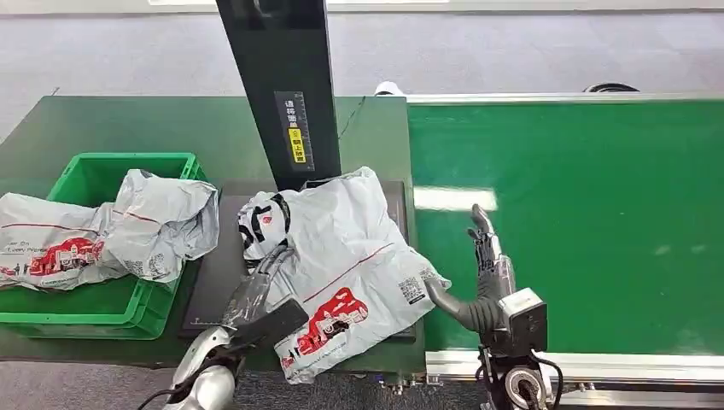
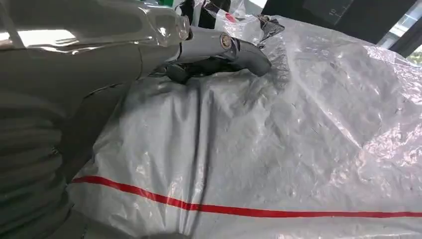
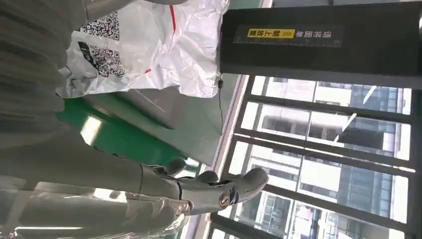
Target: Moved the parcel from conveyor to table for the left to box.
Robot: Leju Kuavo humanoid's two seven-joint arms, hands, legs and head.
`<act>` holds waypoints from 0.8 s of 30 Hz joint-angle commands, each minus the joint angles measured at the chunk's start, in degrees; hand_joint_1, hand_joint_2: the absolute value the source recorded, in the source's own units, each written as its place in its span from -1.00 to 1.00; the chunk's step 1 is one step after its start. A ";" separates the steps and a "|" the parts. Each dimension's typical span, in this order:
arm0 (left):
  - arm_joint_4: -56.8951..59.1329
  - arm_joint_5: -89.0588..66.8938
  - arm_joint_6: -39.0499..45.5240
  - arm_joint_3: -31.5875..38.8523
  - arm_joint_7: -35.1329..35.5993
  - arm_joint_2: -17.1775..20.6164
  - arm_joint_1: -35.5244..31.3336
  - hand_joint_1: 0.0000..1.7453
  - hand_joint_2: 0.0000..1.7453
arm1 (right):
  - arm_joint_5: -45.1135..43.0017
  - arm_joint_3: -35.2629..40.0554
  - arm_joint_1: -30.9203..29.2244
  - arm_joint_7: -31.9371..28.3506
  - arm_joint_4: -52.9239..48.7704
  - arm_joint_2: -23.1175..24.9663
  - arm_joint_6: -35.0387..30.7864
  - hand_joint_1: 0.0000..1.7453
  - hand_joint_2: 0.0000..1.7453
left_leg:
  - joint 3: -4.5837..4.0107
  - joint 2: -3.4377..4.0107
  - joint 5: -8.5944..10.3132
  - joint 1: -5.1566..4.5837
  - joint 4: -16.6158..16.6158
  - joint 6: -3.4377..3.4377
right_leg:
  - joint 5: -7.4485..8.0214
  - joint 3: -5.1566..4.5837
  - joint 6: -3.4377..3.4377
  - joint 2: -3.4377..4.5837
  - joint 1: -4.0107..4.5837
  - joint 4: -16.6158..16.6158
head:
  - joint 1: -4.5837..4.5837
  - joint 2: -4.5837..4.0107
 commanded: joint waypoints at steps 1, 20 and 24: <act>4.80 0.12 -1.10 -1.31 -0.25 0.59 -0.80 0.88 1.00 | 0.21 -2.63 -0.12 0.56 0.54 0.51 0.23 -1.00 1.00 | 0.08 -0.01 0.03 0.00 -0.07 0.03 | 0.01 0.10 -0.04 -0.11 0.02 -0.08 | 0.00 0.00; 0.54 3.12 3.54 -0.64 -6.77 0.25 -0.15 1.00 1.00 | -0.03 -3.79 0.18 1.22 -0.33 0.30 0.35 -1.00 1.00 | 0.06 0.04 0.00 0.01 -0.03 0.02 | 0.01 0.07 -0.03 -0.06 0.03 -0.04 | 0.00 0.00; -2.46 4.12 8.93 -0.63 -11.66 0.33 0.62 1.00 1.00 | -0.38 -3.74 0.32 1.18 -0.49 0.12 0.40 -1.00 1.00 | 0.05 0.05 -0.01 0.04 -0.01 0.04 | 0.01 0.09 -0.04 -0.10 0.07 -0.08 | 0.00 0.00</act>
